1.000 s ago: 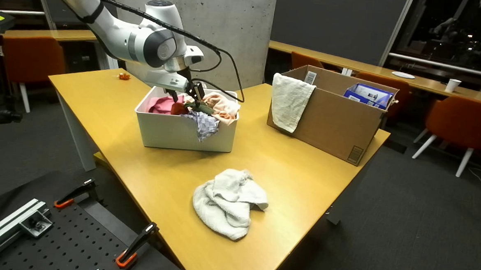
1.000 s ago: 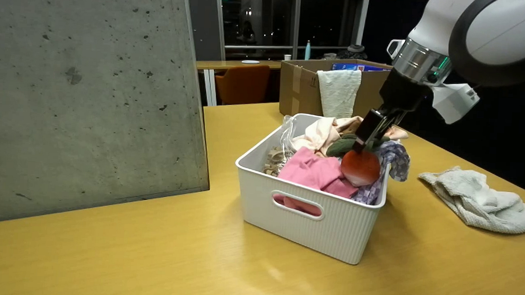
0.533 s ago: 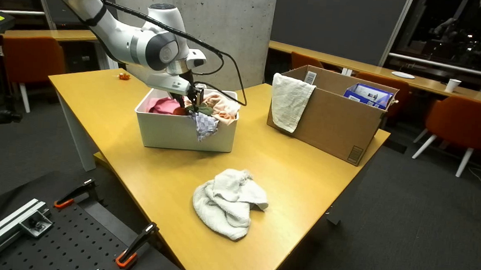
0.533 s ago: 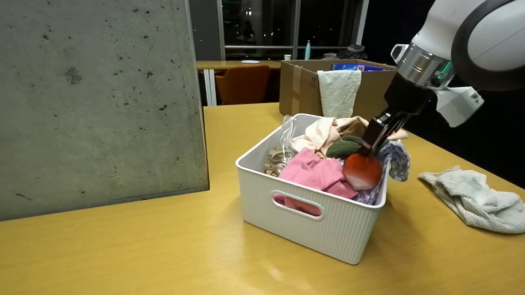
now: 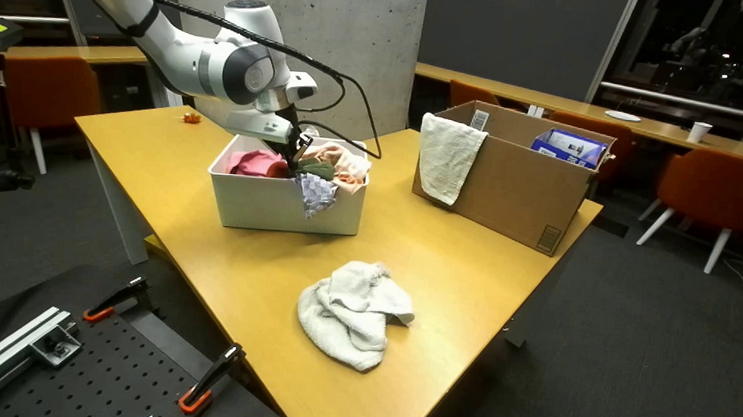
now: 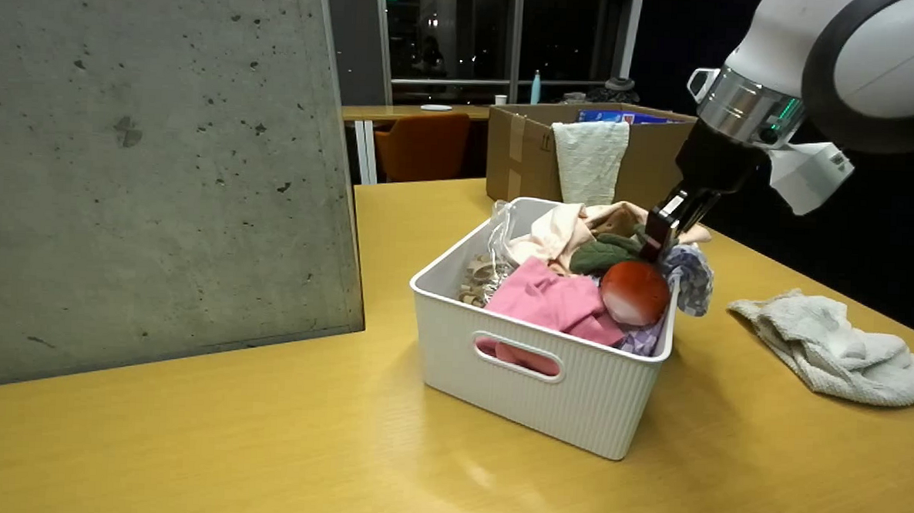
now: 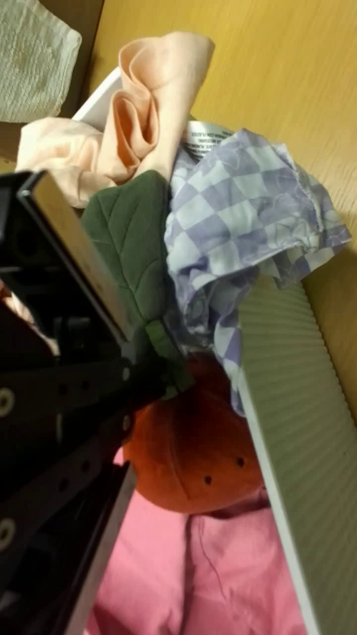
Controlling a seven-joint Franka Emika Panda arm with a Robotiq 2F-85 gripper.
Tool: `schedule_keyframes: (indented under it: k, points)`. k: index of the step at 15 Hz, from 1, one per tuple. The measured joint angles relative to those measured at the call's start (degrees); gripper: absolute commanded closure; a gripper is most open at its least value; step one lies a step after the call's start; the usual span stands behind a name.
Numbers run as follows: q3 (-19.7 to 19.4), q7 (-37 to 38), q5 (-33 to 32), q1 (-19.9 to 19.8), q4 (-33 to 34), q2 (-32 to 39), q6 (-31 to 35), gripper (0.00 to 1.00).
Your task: Put the pink shirt in the basket, then remove the white towel, the turnip plushie and the purple shirt from the basket
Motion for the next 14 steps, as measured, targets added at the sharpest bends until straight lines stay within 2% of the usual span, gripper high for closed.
schedule_keyframes:
  k: [10, 14]
  points:
    - [-2.7, 3.5, -2.6, -0.3, -8.6, -12.7, 0.0, 0.99]
    - [-4.2, 3.7, -2.6, -2.6, -13.2, -18.5, 0.0, 0.99]
